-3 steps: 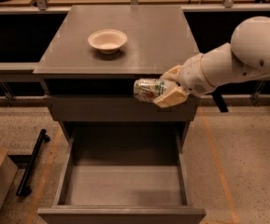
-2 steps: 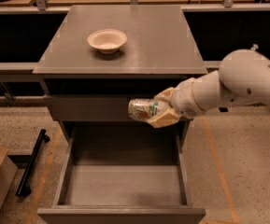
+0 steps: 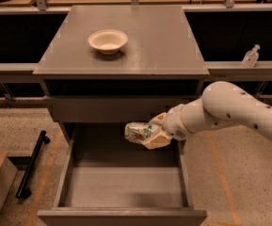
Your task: Place 7up can into middle drawer
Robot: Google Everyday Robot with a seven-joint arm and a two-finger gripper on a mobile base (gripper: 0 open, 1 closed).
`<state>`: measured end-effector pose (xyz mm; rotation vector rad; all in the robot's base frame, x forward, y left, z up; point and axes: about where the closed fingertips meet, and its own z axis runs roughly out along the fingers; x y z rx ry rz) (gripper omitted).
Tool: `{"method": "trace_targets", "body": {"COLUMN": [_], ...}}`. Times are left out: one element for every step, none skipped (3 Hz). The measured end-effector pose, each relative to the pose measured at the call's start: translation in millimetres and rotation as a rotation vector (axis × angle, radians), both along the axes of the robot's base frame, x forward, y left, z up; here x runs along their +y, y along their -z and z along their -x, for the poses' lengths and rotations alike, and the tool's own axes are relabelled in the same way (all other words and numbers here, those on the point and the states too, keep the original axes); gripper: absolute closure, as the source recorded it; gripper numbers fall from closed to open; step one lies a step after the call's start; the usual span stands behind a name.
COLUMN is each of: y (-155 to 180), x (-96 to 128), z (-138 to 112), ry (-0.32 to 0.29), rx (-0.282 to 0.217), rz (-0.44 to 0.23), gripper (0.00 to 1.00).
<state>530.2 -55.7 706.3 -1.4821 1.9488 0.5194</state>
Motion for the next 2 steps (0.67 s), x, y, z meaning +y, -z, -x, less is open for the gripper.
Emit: {"method": "trace_targets", "body": {"y": [8,54], "x": [7,28], "z": [5,18], "ry": [-0.045,-0.098], "rx": [-0.017,-0.007], "rz": [-0.001,-0.060], "gripper": [1.00,1.00]}}
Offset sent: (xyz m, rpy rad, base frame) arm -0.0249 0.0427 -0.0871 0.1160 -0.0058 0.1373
